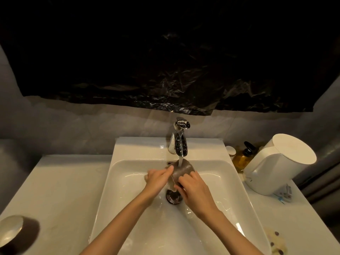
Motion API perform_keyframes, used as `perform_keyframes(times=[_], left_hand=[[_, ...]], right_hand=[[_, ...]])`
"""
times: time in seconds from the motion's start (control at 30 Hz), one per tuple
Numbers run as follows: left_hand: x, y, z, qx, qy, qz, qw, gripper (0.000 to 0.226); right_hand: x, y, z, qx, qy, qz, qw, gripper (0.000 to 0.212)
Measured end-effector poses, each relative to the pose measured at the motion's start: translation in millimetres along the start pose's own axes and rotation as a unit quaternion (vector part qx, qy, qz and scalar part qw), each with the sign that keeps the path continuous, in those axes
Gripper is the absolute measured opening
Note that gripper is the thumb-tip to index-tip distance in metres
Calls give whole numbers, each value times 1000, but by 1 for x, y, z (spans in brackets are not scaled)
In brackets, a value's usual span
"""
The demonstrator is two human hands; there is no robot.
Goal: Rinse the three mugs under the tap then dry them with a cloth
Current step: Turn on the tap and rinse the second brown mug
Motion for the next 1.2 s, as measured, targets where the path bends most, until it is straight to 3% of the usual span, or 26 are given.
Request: perform_keyframes(times=[0.03, 0.13, 0.2, 0.27, 0.33, 0.43, 0.47, 0.5, 0.53, 0.6, 0.63, 0.7, 0.8, 0.83, 0.9, 0.93, 1.0, 1.13, 1.2], left_hand=[[4, 3, -2, -6, 88, 37, 995, 34], [20, 1, 2, -69, 357, 96, 927, 24], [26, -2, 4, -84, 420, 89, 899, 19], [30, -4, 4, -86, 433, 73, 894, 17], [32, -5, 5, -89, 459, 51, 883, 17], [30, -8, 11, -101, 499, 11, 861, 20], [30, -12, 15, -100, 506, 0, 857, 24], [30, -12, 16, -96, 516, -7, 851, 27], [30, -12, 17, -92, 524, -11, 847, 28], [32, -9, 17, -74, 532, -2, 844, 30], [33, -6, 16, -66, 527, 2, 847, 30], [36, 1, 13, -55, 515, 6, 855, 25], [31, 11, 11, -62, 503, 24, 862, 21], [26, 14, 12, -65, 447, 23, 892, 20], [8, 16, 20, -44, 192, -35, 980, 24], [-2, 16, 23, -9, 47, -88, 995, 28], [-12, 15, 17, 82, -92, -152, 981, 31], [17, -2, 2, 183, -115, -55, 975, 49], [30, -7, -5, 200, -110, -54, 972, 50]], right_hand=[[1, 1, 1, -35, 31, -19, 999, 15], [9, 0, -3, -87, 95, -27, 991, 16], [11, 0, -5, -98, 103, -15, 990, 16], [6, 1, -6, -86, 65, 12, 994, 20], [-1, 5, -8, -28, -8, 23, 999, 20], [-10, 12, -15, 169, -152, -33, 973, 25], [-12, 12, -17, 261, -219, -39, 939, 23], [-13, 11, -17, 357, -306, -15, 882, 22], [-11, 7, -14, 433, -404, 39, 804, 24], [-4, 1, -5, 508, -538, 130, 660, 32], [-2, -3, -2, 522, -575, 138, 615, 30], [4, -11, 2, 543, -601, 106, 577, 23], [9, -18, 4, 535, -576, 64, 614, 30], [9, -19, 3, 526, -568, 58, 630, 34], [7, -17, 1, 505, -540, 58, 671, 36], [6, -17, 0, 496, -522, 60, 691, 35], [2, -18, -3, 482, -498, 63, 718, 33], [-4, -23, -3, 445, -503, 82, 737, 37], [-4, -24, -3, 433, -512, 94, 736, 38]])
Point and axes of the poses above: each hand's wrist, its own y-axis away from the middle knuckle, its own x-axis out of the palm, z = x × y, the point moved 3 cm from there along -y, towards the middle knuckle, and after that the axes turned 4 degrees about x, right-handed, at the moved point
